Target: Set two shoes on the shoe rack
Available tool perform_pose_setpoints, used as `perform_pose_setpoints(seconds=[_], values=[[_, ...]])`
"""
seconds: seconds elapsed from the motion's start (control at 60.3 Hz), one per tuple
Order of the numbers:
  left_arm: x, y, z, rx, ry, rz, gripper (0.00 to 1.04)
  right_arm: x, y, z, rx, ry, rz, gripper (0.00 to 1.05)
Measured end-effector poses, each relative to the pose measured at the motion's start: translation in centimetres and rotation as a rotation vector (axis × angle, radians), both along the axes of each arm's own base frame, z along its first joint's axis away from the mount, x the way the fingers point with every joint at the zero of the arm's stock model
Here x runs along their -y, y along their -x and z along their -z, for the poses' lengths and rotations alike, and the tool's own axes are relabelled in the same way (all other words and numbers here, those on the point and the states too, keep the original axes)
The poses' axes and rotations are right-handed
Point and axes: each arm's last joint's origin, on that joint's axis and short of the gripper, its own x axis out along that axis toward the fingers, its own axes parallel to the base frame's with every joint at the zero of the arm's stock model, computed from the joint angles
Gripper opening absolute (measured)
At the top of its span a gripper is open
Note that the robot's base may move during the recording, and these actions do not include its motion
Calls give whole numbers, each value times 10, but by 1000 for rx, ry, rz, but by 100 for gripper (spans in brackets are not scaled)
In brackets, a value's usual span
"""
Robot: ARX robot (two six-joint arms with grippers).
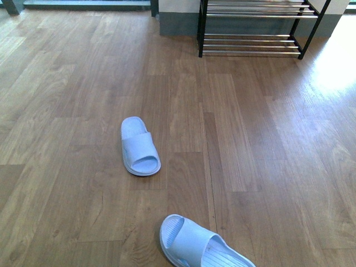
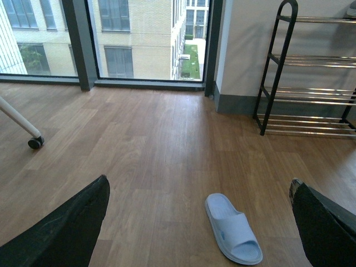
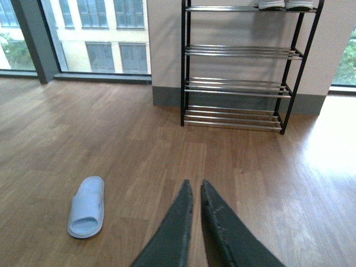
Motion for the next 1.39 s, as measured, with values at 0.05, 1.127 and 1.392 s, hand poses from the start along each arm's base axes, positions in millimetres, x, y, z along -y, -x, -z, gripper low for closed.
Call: perform_pose_setpoints(seconds=[0.05, 1.127, 1.392], values=[[0, 0, 0, 0, 0, 0, 95, 0, 0, 0, 0, 0, 0, 21], [0, 0, 0, 0, 0, 0, 95, 0, 0, 0, 1, 0, -1, 95], [0, 0, 0, 0, 0, 0, 95, 0, 0, 0, 2, -1, -1, 95]])
